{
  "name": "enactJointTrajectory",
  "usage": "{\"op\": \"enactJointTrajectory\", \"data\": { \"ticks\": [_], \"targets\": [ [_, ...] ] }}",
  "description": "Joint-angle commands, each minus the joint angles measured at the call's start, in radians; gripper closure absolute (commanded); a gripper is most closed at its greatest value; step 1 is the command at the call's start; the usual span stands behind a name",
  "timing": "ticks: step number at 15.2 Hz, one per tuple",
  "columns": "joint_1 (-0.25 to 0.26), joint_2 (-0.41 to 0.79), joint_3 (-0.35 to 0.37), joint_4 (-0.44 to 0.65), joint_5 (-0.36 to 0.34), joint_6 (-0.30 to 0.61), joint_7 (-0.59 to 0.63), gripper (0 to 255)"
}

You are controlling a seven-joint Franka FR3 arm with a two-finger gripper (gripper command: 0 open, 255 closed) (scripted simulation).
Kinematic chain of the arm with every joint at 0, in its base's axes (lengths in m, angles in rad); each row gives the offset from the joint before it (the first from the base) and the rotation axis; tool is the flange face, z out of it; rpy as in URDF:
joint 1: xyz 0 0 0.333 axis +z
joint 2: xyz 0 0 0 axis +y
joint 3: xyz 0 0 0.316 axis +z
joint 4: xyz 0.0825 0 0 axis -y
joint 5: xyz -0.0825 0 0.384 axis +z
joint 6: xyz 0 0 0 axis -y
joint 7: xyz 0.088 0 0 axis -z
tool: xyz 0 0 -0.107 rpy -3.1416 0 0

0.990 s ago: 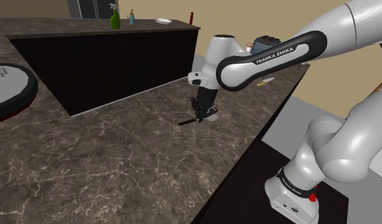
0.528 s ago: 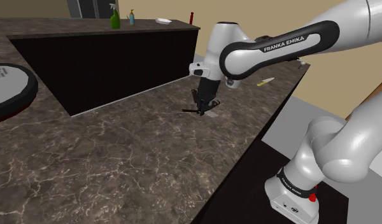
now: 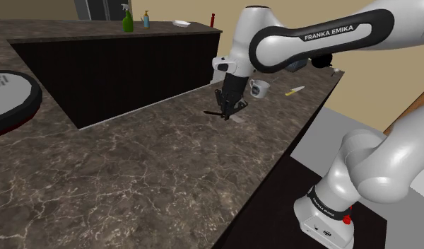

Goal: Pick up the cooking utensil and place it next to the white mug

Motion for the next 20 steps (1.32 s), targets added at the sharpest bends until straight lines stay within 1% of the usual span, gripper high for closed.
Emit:
{"op": "enactJointTrajectory", "data": {
  "ticks": [1, 6, 13, 20],
  "targets": [
    [-0.001, -0.006, 0.000, 0.022, -0.001, -0.028, 0.001, 255],
    [-0.001, -0.021, 0.000, 0.071, -0.003, -0.092, 0.005, 255],
    [-0.071, 0.013, -0.118, 0.111, -0.036, -0.106, -0.167, 255],
    [-0.135, 0.099, -0.234, 0.205, -0.045, -0.122, -0.344, 255]
  ]
}}
